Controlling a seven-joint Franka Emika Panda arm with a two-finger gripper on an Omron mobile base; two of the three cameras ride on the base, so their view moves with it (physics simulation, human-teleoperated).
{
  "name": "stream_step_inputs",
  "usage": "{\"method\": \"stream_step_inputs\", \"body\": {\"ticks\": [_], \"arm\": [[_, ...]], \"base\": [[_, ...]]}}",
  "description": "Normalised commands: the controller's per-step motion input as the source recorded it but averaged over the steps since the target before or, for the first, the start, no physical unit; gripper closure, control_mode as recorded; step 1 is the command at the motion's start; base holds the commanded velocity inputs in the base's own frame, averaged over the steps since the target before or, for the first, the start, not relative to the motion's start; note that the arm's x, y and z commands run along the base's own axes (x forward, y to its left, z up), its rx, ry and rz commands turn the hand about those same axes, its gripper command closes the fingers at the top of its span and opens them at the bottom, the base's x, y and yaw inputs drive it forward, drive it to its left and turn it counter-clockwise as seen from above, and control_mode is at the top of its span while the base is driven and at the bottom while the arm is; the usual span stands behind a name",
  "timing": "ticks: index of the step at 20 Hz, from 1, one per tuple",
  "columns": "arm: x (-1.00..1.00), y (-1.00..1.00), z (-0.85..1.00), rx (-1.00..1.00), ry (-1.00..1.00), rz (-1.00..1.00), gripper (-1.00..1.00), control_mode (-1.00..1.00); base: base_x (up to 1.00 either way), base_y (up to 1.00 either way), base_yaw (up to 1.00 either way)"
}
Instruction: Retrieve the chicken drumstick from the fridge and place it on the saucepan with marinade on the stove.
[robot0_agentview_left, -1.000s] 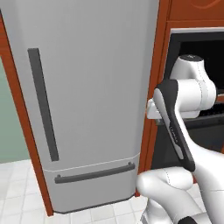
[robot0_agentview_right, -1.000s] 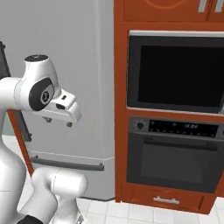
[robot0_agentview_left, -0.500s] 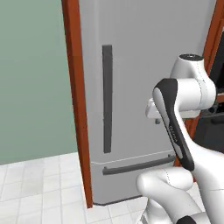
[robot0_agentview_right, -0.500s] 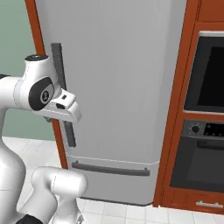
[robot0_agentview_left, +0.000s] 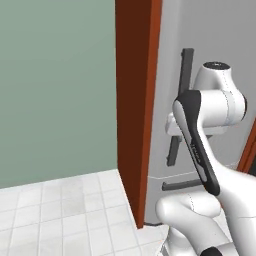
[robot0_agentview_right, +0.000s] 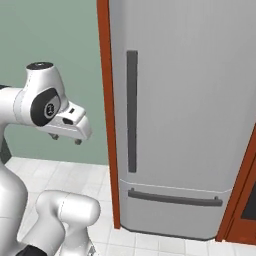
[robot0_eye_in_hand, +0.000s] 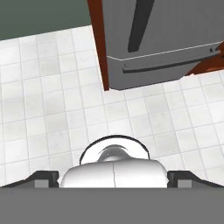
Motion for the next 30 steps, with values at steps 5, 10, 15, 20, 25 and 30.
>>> {"method": "stream_step_inputs", "body": {"ticks": [5, 10, 15, 20, 25, 30], "arm": [[0.00, 0.00, 0.00, 0.00, 0.00, 0.00, -1.00, 1.00], [0.00, 0.00, 0.00, 0.00, 0.00, 0.00, -1.00, 1.00], [0.00, 0.00, 0.00, 0.00, 0.00, 0.00, -1.00, 1.00], [0.45, -0.35, 0.00, 0.00, -0.11, 0.02, -1.00, -1.00], [0.17, -0.32, 0.00, 0.00, -0.27, -0.01, -1.00, -1.00], [0.84, 0.02, 0.00, 0.00, -0.27, 0.01, -1.00, -1.00]], "base": [[-0.65, 0.08, -0.15], [-0.05, -0.42, -0.04], [0.64, -0.24, 0.00], [0.15, -0.04, 0.00], [0.00, 0.00, 0.00], [0.00, 0.00, 0.00]]}}
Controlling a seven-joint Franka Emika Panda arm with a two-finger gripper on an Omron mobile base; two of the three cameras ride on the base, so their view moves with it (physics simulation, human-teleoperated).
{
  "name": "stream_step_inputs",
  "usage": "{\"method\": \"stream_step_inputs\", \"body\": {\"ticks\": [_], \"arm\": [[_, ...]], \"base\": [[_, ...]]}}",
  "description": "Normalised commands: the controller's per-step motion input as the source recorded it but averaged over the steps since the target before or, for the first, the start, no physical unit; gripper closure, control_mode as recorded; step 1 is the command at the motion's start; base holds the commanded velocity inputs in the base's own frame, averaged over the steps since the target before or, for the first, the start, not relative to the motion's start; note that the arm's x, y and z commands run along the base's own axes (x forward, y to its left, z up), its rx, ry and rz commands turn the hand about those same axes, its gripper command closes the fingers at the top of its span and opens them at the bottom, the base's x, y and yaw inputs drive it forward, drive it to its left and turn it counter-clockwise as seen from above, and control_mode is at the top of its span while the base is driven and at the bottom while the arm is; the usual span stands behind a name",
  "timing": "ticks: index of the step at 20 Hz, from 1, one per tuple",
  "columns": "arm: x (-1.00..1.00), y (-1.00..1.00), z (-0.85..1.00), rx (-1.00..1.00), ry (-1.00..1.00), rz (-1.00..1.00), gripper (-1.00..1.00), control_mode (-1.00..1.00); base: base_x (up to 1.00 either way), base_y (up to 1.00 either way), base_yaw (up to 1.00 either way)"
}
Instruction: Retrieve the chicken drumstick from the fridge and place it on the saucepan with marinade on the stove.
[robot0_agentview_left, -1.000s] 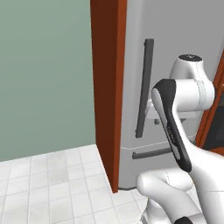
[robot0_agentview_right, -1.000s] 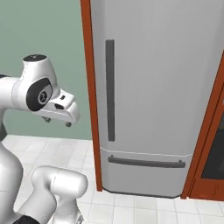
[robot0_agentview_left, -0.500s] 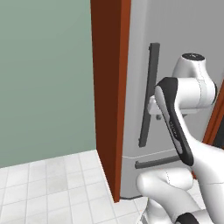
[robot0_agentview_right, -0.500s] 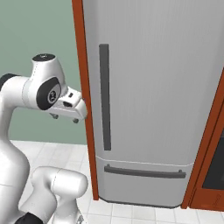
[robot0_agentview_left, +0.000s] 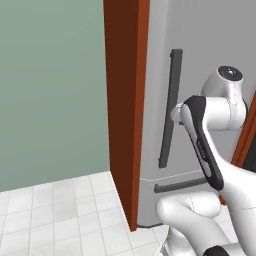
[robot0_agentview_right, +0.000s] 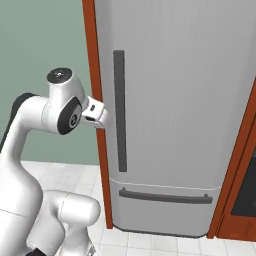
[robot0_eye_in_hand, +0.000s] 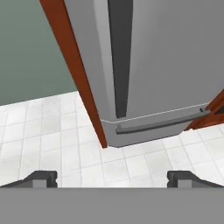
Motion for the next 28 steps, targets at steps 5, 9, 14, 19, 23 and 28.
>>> {"method": "stream_step_inputs", "body": {"ticks": [5, 9, 14, 19, 23, 28], "arm": [[0.97, -0.01, -0.05, 0.00, -0.03, -0.01, -1.00, -1.00], [0.84, -0.12, 0.00, 0.00, 0.00, -0.01, -1.00, -1.00], [0.60, -0.30, -0.08, -0.03, 0.00, 0.00, -1.00, -1.00], [0.34, -0.25, -0.16, -0.05, 0.00, 0.00, -1.00, -1.00], [0.43, 0.00, -0.04, -0.01, -0.04, 0.01, -1.00, -1.00], [0.50, 0.00, -0.22, 0.00, -0.19, 0.05, -1.00, -1.00]], "base": [[0.00, 0.00, 0.00], [0.00, 0.00, 0.00], [0.00, 0.00, 0.00], [0.00, 0.00, 0.00], [0.00, 0.00, 0.00], [0.00, 0.00, 0.00]]}}
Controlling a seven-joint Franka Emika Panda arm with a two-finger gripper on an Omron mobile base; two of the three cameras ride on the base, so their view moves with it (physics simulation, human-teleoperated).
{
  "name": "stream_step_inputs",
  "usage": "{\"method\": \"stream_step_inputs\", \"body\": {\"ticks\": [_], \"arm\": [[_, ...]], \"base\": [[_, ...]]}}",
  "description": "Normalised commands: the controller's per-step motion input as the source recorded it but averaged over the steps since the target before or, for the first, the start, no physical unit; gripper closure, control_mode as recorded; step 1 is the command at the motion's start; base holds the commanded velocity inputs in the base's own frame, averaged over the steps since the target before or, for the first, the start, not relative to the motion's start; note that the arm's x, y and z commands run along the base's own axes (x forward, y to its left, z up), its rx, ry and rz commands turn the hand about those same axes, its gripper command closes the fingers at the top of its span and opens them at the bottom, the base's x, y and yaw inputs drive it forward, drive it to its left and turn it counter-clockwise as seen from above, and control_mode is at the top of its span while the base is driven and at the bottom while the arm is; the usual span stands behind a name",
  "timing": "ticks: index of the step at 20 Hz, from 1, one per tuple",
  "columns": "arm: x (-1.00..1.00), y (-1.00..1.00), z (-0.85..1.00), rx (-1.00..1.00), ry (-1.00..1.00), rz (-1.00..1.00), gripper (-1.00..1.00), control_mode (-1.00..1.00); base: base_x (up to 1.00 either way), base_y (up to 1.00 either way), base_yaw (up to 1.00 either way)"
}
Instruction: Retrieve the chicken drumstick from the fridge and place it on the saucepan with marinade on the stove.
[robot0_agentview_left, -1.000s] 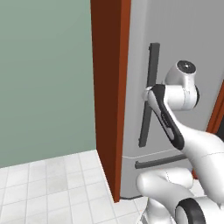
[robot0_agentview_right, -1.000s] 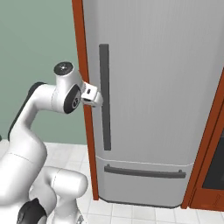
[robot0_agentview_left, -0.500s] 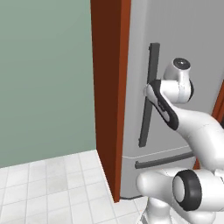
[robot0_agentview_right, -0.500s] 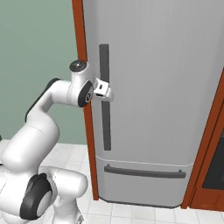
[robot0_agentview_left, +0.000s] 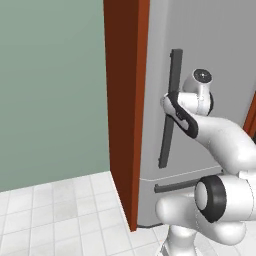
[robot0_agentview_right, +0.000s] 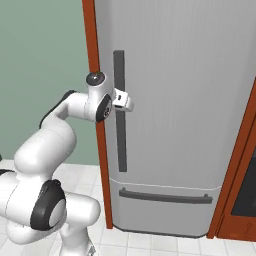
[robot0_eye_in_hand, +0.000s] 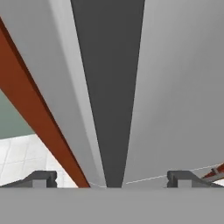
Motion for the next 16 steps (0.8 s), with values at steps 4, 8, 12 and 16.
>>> {"method": "stream_step_inputs", "body": {"ticks": [4, 8, 12, 16], "arm": [[0.38, -0.01, -0.16, 0.00, -0.33, 0.05, -1.00, -1.00], [0.56, -0.04, -0.01, 0.00, -0.06, 0.04, -1.00, -1.00], [0.70, -0.03, 0.00, 0.00, 0.07, 0.04, -1.00, -1.00], [0.52, -0.15, 0.00, 0.00, 0.05, 0.05, -1.00, -1.00]], "base": [[0.00, 0.00, 0.00], [0.00, 0.00, 0.00], [0.00, 0.00, 0.00], [0.00, 0.00, 0.00]]}}
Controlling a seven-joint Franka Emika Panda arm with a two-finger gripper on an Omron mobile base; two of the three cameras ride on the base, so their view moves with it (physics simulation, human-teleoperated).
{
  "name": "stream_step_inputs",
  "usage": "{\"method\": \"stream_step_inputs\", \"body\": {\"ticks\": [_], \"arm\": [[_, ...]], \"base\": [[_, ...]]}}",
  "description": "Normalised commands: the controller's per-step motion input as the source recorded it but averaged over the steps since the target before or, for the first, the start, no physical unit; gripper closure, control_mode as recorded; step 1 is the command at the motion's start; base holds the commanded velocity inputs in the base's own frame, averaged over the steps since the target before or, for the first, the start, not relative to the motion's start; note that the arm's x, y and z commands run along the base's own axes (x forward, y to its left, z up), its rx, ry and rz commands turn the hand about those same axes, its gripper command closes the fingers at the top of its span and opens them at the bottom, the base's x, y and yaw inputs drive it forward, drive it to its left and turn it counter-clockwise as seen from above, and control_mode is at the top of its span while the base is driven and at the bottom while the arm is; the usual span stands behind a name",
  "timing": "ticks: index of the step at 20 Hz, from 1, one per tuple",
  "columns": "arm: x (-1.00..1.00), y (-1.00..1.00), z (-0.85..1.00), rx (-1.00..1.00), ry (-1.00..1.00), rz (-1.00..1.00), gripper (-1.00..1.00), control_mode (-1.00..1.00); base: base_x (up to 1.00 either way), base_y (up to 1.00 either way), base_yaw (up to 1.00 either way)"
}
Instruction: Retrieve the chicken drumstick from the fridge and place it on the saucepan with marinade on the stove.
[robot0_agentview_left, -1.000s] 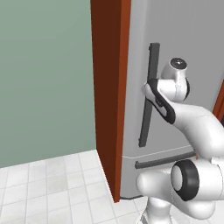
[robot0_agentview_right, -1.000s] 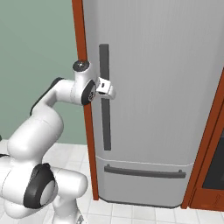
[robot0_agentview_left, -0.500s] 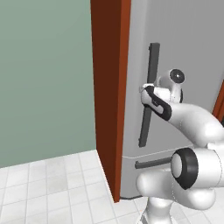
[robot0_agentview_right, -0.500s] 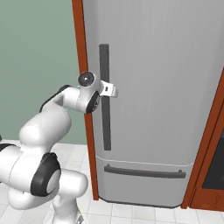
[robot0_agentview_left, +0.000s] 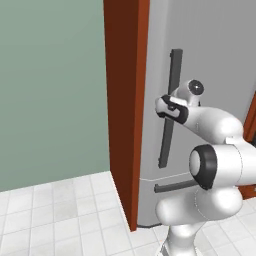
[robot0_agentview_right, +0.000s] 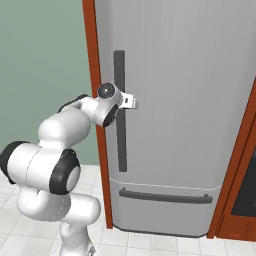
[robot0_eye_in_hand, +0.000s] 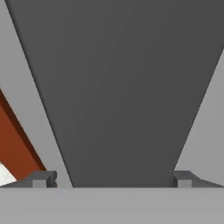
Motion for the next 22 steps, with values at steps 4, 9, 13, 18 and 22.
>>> {"method": "stream_step_inputs", "body": {"ticks": [4, 9, 13, 18, 22], "arm": [[0.36, -0.09, -0.03, 0.00, 0.01, 0.09, -1.00, -1.00], [0.21, 0.00, 0.00, 0.00, 0.00, 0.09, -1.00, -1.00], [0.01, 0.00, 0.00, 0.00, 0.01, 0.00, 1.00, -1.00], [-0.16, -0.13, 0.03, 0.00, 0.06, 0.00, 1.00, -1.00], [-0.70, -0.61, 0.03, 0.00, 0.07, 0.00, 1.00, -1.00]], "base": [[0.00, 0.00, 0.00], [0.00, 0.00, 0.00], [0.00, 0.00, 0.00], [0.00, 0.00, 0.00], [0.00, 0.00, 0.00]]}}
